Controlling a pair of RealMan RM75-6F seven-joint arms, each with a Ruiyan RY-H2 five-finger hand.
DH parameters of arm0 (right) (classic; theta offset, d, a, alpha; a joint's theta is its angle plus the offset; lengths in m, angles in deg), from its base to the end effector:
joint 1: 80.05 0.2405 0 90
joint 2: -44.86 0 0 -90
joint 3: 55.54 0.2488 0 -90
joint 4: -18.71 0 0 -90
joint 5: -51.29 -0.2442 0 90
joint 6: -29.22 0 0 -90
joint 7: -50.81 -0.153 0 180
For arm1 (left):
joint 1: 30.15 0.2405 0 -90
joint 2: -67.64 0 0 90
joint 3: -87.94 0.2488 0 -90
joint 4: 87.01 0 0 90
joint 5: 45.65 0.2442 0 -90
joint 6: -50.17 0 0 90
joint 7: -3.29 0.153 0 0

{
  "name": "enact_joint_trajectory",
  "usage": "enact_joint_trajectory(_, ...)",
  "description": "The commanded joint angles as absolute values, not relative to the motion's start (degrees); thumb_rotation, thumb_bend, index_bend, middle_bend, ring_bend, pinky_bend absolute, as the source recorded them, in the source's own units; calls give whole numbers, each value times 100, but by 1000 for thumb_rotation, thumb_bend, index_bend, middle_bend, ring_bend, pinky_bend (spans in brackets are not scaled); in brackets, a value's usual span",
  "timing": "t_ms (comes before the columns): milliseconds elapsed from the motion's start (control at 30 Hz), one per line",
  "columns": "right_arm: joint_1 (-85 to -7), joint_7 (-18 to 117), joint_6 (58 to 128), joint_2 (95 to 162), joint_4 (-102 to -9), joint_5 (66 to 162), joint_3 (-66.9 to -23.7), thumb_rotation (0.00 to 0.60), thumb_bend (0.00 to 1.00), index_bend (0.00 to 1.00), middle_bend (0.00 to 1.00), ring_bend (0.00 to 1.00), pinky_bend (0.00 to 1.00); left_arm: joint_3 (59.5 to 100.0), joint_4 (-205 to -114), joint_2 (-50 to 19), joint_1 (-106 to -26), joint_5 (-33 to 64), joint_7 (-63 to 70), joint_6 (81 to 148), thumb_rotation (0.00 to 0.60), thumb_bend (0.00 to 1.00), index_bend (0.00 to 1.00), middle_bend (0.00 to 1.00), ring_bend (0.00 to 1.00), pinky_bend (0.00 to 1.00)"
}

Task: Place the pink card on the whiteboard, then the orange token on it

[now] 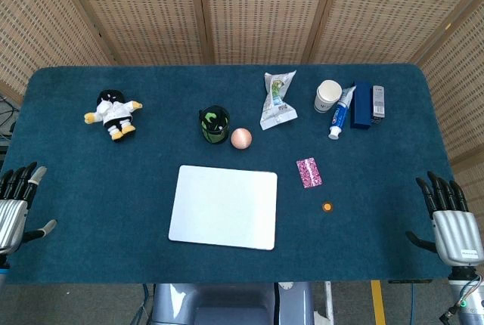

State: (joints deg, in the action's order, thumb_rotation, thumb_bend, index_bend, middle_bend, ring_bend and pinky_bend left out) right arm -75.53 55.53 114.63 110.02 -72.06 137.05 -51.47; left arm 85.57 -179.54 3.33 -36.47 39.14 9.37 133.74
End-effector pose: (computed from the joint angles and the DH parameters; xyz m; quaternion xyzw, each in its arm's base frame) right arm -0.3214 -0.1959 0.1259 0.6025 -0.3555 0.3684 0.6123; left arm -0.3170 0.1982 0.1194 -0.6184 -0.3644 -0.3539 0.5996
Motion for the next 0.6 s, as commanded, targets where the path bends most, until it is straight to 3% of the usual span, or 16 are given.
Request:
enact_joint_trajectory(33, -7557, 5504, 11457, 11000, -7179, 13681, -5138, 600, 0, 0, 0, 0, 0, 8562, -17953, 327, -3654, 3923, 969, 13366, 600, 0, 0, 0, 0, 0)
enact_joint_trajectory(400, -7306, 5376, 11218, 10907, -7188, 13812, -5057, 600, 0, 0, 0, 0, 0, 8525, -17919, 310, -3665, 3884, 955, 13376, 600, 0, 0, 0, 0, 0)
enact_joint_trajectory(600, -6465, 5016, 10270, 10618, -7121, 14174, -4898, 600, 0, 0, 0, 0, 0, 8458, -17926, 296, -3725, 3766, 1015, 13284, 600, 0, 0, 0, 0, 0)
